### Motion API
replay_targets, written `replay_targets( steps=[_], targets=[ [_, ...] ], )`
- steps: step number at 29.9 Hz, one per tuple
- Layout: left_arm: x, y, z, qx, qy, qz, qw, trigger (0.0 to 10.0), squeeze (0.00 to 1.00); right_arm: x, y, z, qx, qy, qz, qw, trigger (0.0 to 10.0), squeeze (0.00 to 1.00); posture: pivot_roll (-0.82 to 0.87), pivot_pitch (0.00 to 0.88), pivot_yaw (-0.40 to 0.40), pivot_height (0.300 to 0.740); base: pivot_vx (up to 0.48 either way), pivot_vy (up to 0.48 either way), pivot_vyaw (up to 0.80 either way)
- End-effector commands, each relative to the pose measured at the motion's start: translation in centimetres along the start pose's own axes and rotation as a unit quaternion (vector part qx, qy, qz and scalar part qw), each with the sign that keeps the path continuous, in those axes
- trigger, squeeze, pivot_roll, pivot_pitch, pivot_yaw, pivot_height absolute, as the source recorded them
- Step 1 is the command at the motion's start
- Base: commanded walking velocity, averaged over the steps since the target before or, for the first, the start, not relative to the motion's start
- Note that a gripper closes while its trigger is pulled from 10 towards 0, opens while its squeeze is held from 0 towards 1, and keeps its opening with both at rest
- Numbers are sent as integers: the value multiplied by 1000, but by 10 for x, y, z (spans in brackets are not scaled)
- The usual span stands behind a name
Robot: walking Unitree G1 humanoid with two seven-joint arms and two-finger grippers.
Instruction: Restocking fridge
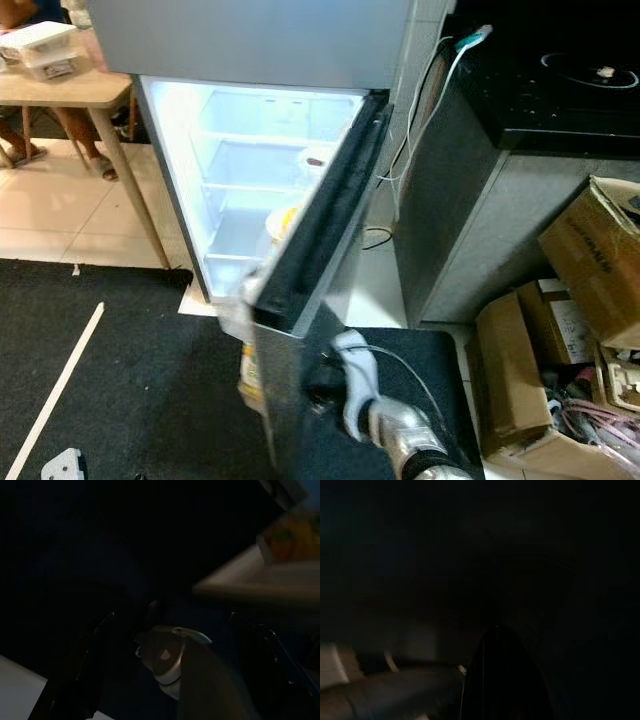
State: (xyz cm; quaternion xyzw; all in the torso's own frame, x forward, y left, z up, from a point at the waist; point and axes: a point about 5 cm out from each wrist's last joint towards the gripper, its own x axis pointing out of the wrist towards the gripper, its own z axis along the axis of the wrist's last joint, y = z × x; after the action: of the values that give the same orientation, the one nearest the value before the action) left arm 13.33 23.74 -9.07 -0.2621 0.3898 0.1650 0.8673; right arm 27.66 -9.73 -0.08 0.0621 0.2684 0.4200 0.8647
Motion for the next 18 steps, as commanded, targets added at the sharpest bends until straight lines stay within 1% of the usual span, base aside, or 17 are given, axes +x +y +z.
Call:
replay_targets(
  steps=[1, 2, 3, 4, 5, 8, 9, 10, 11, 12, 13, 14, 15, 16, 18],
  targets=[
    [-2, 0, -11, -6, 13, 1, 1000, 10000, 0, 8, 8, 12, -28, -13, 35, 999, 10000, 0, -57, 76, -27, 740, 0, 0, 0],
    [-2, 0, -11, -6, 13, 1, 1000, 10000, 0, 8, 8, 12, -28, -13, 35, 999, 10000, 0, -57, 76, -27, 740, 0, 0, 0],
    [-2, 0, -11, -6, 13, 1, 1000, 10000, 0, 13, 12, 21, -33, -28, 44, 998, 10000, 0, -56, 75, -28, 740, 0, 0, 0],
    [-2, -1, -11, -3, 14, -1, 1000, 10000, 0, 16, 14, 27, -34, -39, 41, 998, 10000, 0, -56, 75, -28, 740, 0, 0, 0],
    [-2, -1, -11, -1, 15, -2, 1000, 10000, 0, 17, 13, 27, -35, -40, 27, 998, 10000, 0, -52, 73, -27, 740, 0, 0, 0],
    [-2, -2, -12, 2, 16, -2, 1000, 10000, 0, 12, 3, 14, -29, -16, -31, 999, 10000, 0, -48, 71, -26, 740, 0, 0, 0],
    [-2, -2, -12, 2, 16, -2, 1000, 10000, 0, 12, 3, 14, -29, -16, -31, 999, 10000, 0, -48, 71, -26, 740, 0, 0, 0],
    [-2, -2, -12, 2, 17, 0, 1000, 10000, 0, 6, -3, 4, -25, 3, -68, 997, 10000, 0, -48, 71, -26, 740, 0, 0, 0],
    [-2, -2, -12, 2, 17, 0, 1000, 10000, 0, 6, -3, 4, -25, 3, -68, 997, 10000, 0, -48, 71, -26, 740, 0, 0, 0],
    [-2, -1, -11, 3, 18, 2, 1000, 10000, 0, -5, -12, -13, -7, 28, -112, 993, 10000, 0, -45, 72, -28, 740, 0, 0, 0],
    [-2, -1, -11, 5, 20, 7, 1000, 10000, 0, -24, -21, -41, 20, 66, -171, 983, 10000, 0, -45, 71, -29, 740, 0, 0, 0],
    [-2, -1, -11, 5, 20, 7, 1000, 10000, 0, -24, -21, -41, 20, 66, -171, 983, 10000, 0, -45, 71, -29, 740, 0, 0, 0],
    [-1, -1, -11, 7, 22, 10, 1000, 10000, 0, -43, -28, -65, 41, 101, -219, 970, 10000, 0, -46, 70, -28, 740, 0, 0, 0],
    [-1, -1, -11, 10, 23, 11, 1000, 10000, 0, -61, -30, -88, 65, 133, -257, 955, 10000, 0, -46, 70, -29, 740, 0, 0, 0],
    [-1, -1, -11, 11, 24, 10, 1000, 10000, 0, -81, -30, -111, 87, 165, -290, 939, 10000, 0, -48, 69, -28, 740, 0, 0, 0]
  ],
)
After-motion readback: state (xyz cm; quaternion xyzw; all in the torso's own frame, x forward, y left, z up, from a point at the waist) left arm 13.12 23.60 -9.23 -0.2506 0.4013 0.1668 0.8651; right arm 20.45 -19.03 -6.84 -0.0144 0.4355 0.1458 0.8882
